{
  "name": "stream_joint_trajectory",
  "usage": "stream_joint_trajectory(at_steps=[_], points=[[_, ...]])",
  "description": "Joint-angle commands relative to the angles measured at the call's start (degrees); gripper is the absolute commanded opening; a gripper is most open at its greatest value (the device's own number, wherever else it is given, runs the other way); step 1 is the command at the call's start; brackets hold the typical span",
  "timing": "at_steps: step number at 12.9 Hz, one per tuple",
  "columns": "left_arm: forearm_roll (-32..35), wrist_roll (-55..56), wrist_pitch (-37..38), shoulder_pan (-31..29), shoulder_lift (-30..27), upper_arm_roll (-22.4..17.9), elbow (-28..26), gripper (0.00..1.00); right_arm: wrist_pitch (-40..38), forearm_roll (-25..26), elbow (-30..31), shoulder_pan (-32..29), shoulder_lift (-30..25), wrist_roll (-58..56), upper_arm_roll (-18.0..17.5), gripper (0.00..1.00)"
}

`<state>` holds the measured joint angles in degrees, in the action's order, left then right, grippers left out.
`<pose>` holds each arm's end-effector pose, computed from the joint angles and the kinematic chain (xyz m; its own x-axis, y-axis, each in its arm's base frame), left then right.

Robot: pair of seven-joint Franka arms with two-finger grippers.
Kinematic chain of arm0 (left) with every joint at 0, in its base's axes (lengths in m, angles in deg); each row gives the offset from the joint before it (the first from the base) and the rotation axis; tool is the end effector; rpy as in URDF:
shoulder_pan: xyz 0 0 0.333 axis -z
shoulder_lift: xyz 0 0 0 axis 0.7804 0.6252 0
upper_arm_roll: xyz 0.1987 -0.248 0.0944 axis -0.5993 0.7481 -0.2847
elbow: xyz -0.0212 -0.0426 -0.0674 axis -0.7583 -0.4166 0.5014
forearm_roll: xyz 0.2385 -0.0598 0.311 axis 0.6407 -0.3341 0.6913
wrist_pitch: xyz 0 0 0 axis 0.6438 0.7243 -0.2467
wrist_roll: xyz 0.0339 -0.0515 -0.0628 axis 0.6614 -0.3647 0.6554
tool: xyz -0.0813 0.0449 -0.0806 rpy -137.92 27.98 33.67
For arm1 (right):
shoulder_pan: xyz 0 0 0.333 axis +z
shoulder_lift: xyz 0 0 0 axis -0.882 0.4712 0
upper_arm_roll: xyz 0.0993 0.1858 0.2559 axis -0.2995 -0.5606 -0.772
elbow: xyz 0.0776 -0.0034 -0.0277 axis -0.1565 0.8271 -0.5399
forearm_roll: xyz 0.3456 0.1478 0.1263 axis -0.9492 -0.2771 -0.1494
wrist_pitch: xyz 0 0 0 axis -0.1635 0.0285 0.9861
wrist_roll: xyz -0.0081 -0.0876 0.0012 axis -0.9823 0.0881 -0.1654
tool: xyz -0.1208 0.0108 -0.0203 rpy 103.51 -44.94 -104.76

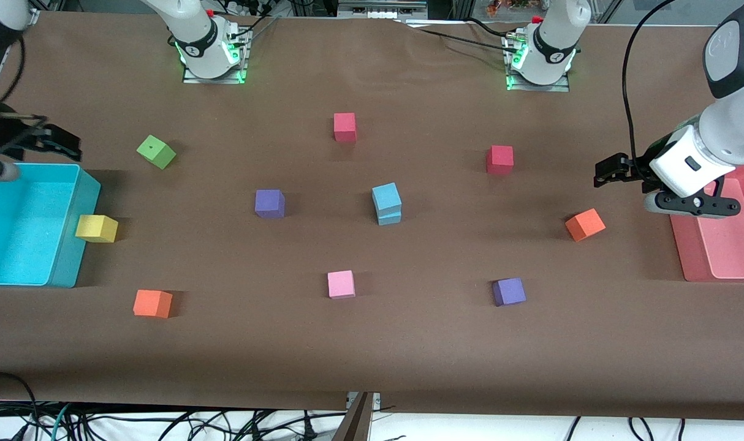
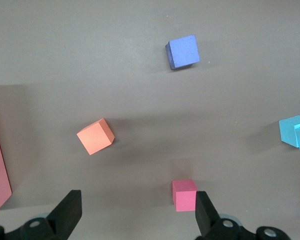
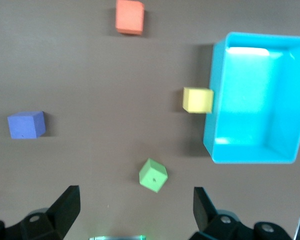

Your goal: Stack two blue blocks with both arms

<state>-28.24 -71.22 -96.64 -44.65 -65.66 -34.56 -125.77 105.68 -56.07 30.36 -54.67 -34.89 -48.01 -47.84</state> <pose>0.5956 -0.0482 0.5347 0.9922 -0.0676 -0.1048 -0.0608 -0.9959 0.0670 0.5697 -0.0382 0.5999 0.9927 -0.0099 -0.1201 0.0016 -0.9954 0.0957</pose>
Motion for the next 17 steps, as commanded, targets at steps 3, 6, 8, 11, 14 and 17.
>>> stream_joint_trajectory(at_steps=[3,6,8,11,14,17], points=[[3.8,-0.6,1.5,-0.5,-2.2,0.2,-1.5,1.0,-5.1,-1.9,-3.6,-1.7,0.1,1.7,-1.3,1.0],[3.9,-0.1,1.5,-0.6,-2.2,0.2,-1.5,1.0,1.6,-5.3,0.2,-1.8,-0.5,1.6,-1.0,1.0],[3.8,0.0,1.5,-0.7,-2.1,0.2,-1.5,1.0,2.4,-5.2,2.5,-1.8,-2.0,1.6,-1.2,1.0],[3.8,1.4,1.5,-0.7,-2.1,0.2,-1.5,1.0,2.5,-5.2,4.7,-1.9,-3.0,1.6,-1.0,1.0],[3.8,1.4,1.5,-0.7,-2.1,0.2,-1.5,1.0,2.9,-5.1,4.7,-1.0,-2.5,2.2,-1.2,1.0],[3.8,1.4,1.5,-0.7,-2.0,0.2,-1.5,1.0,3.0,-5.4,4.7,-1.2,-2.4,2.4,-1.0,1.0]])
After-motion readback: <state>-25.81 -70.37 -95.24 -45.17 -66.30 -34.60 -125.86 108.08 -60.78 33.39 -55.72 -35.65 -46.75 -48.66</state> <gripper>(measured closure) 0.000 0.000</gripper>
